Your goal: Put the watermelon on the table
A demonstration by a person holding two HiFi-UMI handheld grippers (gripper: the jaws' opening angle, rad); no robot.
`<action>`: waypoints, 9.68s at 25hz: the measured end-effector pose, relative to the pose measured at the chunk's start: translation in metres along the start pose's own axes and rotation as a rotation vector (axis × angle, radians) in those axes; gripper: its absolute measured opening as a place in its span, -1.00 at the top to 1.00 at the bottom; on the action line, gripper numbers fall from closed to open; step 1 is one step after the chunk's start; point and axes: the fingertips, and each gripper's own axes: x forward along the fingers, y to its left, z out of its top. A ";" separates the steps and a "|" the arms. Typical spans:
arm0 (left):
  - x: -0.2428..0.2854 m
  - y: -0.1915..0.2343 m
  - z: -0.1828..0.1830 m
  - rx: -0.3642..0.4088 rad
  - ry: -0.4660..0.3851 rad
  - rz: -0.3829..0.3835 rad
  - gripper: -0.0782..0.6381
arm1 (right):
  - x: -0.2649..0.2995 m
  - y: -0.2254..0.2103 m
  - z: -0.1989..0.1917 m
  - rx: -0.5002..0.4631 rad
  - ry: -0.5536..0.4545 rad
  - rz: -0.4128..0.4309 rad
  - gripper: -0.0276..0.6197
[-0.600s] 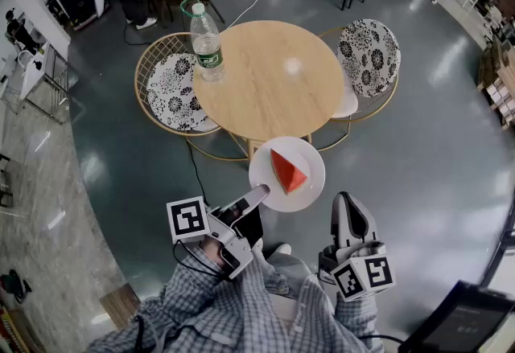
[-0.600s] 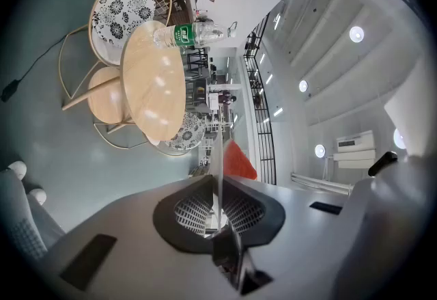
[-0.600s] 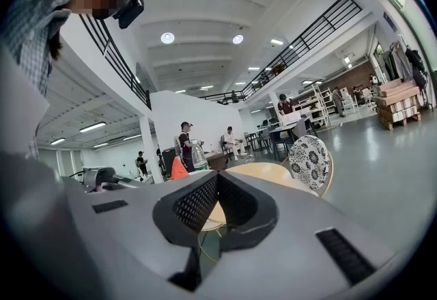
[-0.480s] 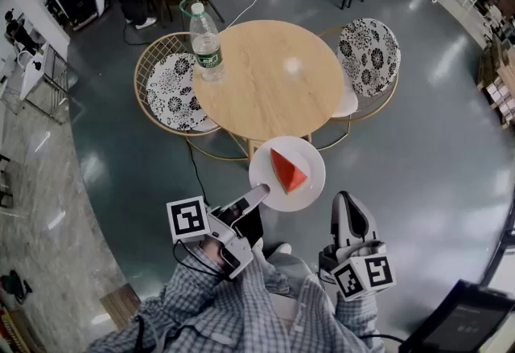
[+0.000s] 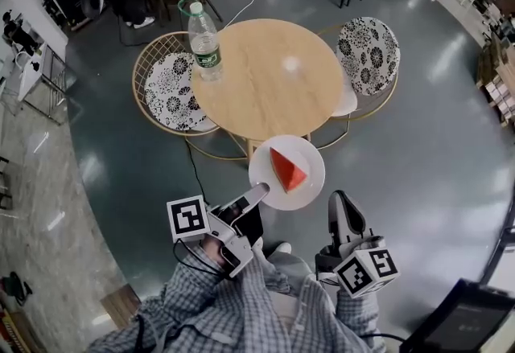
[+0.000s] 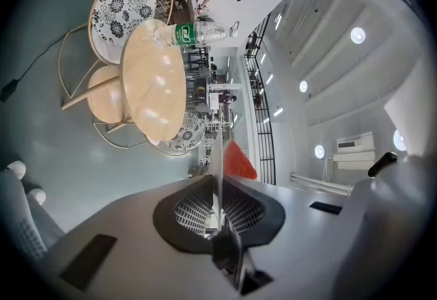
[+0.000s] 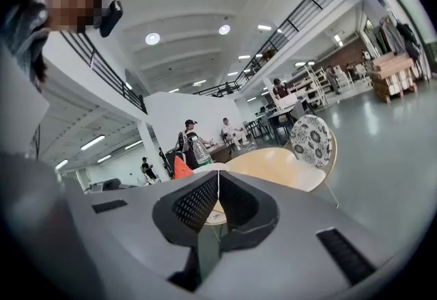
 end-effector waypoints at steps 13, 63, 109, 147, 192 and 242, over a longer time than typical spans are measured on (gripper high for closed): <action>-0.007 0.001 0.008 0.000 0.025 -0.010 0.69 | 0.020 0.018 -0.025 0.360 0.064 0.088 0.61; 0.096 0.012 0.066 0.009 0.015 -0.001 0.69 | 0.110 -0.055 0.011 0.225 0.096 0.090 0.64; 0.291 0.106 0.138 -0.024 0.054 0.135 0.69 | 0.243 -0.243 0.021 0.297 0.242 -0.020 0.65; 0.315 0.223 0.165 -0.013 0.108 0.424 0.73 | 0.295 -0.312 -0.061 0.348 0.367 -0.207 0.68; 0.326 0.211 0.170 0.033 0.175 0.374 0.45 | 0.302 -0.217 -0.103 -1.097 0.744 0.092 0.81; 0.298 0.057 0.173 0.393 0.146 0.131 0.76 | 0.278 -0.198 0.049 -0.236 0.320 0.010 0.89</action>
